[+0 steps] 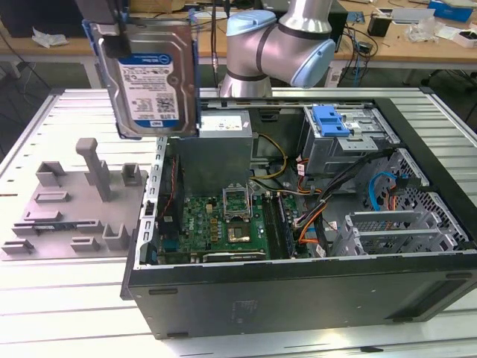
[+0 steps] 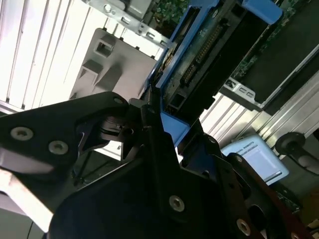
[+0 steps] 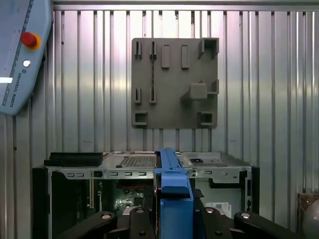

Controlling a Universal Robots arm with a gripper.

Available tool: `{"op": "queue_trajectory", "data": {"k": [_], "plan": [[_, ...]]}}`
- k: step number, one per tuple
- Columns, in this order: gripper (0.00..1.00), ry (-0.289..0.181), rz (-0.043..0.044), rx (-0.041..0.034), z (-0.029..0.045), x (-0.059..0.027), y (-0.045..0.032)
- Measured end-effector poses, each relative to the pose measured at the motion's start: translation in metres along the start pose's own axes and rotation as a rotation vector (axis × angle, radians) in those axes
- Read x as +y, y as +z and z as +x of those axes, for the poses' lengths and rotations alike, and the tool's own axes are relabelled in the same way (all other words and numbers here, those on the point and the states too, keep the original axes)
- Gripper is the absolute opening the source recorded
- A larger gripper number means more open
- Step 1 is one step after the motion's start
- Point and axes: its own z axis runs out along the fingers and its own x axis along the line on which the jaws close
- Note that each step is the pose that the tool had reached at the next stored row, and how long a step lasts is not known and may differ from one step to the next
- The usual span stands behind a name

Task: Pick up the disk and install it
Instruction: 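Pick up the disk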

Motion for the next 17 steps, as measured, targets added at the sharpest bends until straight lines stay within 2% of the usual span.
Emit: {"op": "queue_trajectory", "data": {"k": [9, 17], "plan": [[0.37, 0.0, 0.0, 0.0, 0.0237, -0.0391, -0.0005], [0.37, 0.0, 0.0, 0.0, 0.0451, -0.0783, -0.001]]}}
